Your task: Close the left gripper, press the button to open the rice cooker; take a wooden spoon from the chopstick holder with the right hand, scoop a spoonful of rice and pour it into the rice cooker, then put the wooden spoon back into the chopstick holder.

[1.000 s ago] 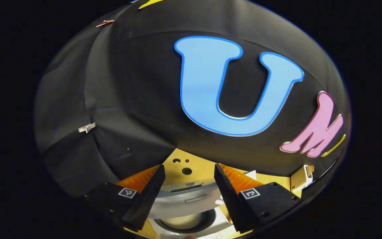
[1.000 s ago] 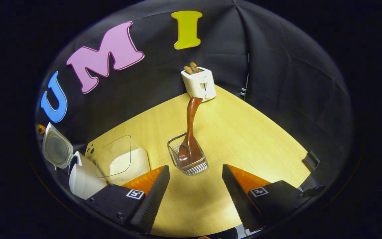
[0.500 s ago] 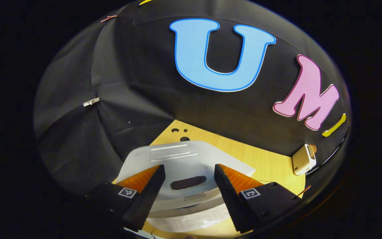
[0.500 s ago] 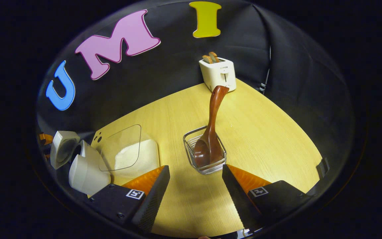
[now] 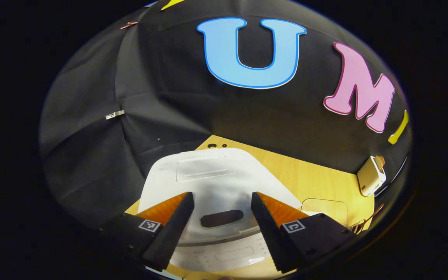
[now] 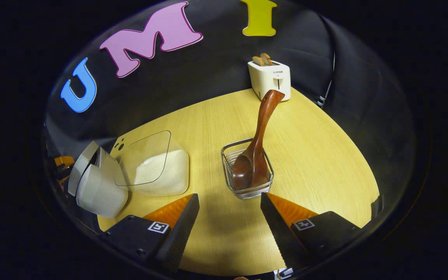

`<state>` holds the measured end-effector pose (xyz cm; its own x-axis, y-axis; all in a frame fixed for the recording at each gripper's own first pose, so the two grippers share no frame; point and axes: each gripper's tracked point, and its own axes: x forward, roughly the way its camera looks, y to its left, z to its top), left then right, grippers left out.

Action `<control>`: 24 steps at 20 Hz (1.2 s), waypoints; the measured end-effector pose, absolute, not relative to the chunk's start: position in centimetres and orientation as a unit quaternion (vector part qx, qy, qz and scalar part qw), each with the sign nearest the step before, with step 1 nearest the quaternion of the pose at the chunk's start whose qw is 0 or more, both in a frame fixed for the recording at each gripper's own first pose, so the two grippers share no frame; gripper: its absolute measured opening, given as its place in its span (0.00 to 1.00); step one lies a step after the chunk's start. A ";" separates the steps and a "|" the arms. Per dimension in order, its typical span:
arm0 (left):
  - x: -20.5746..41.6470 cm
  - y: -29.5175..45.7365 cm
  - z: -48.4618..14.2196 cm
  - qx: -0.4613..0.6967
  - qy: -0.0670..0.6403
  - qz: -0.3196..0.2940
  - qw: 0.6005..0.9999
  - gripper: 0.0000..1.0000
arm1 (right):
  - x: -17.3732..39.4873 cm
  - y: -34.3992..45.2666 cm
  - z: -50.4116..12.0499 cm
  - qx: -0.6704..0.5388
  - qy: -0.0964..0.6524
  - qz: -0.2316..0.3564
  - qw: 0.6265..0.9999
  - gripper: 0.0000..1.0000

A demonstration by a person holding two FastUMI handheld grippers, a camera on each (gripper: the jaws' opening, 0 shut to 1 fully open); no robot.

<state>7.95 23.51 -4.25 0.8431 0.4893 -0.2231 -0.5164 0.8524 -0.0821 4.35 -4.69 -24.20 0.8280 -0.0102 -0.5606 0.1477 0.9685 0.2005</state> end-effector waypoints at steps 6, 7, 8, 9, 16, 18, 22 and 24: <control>8.9 23.6 -6.8 -0.042 0.100 0.271 0.956 0.99 | 4.7 -5.1 -24.4 0.119 0.292 -0.041 0.948 0.99; 9.0 23.6 -6.9 -0.038 0.094 0.268 0.958 0.99 | 4.6 -5.0 -24.4 0.118 0.292 -0.041 0.948 0.99; 9.0 23.6 -7.0 -0.029 0.089 0.265 0.960 0.99 | 4.6 -4.9 -24.3 0.116 0.291 -0.040 0.949 0.99; 9.0 23.6 -7.0 -0.025 0.091 0.264 0.960 1.00 | 4.7 -4.7 -24.5 0.115 0.292 -0.039 0.949 0.99; 8.9 23.5 -6.5 -0.022 0.096 0.243 0.965 0.98 | 4.9 -2.9 -23.0 0.102 0.269 -0.034 0.957 0.99; 8.5 23.5 -5.0 -0.029 0.076 0.234 0.969 0.98 | 4.4 -2.6 -22.1 0.092 0.251 -0.037 0.963 0.98; 6.2 23.1 -0.8 -0.032 0.008 0.219 0.975 0.96 | 4.0 -2.1 -18.8 0.092 0.199 -0.055 0.974 0.99; 4.5 22.7 1.1 -0.011 -0.018 0.215 0.976 0.96 | 4.0 -1.4 -16.2 0.087 0.162 -0.056 0.981 0.99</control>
<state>4.52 22.72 1.08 0.9068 0.4203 0.0310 -0.4195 0.9073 -0.0298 4.01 -1.36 -16.15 0.9413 -0.0824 -0.3275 0.1388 0.9785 0.1528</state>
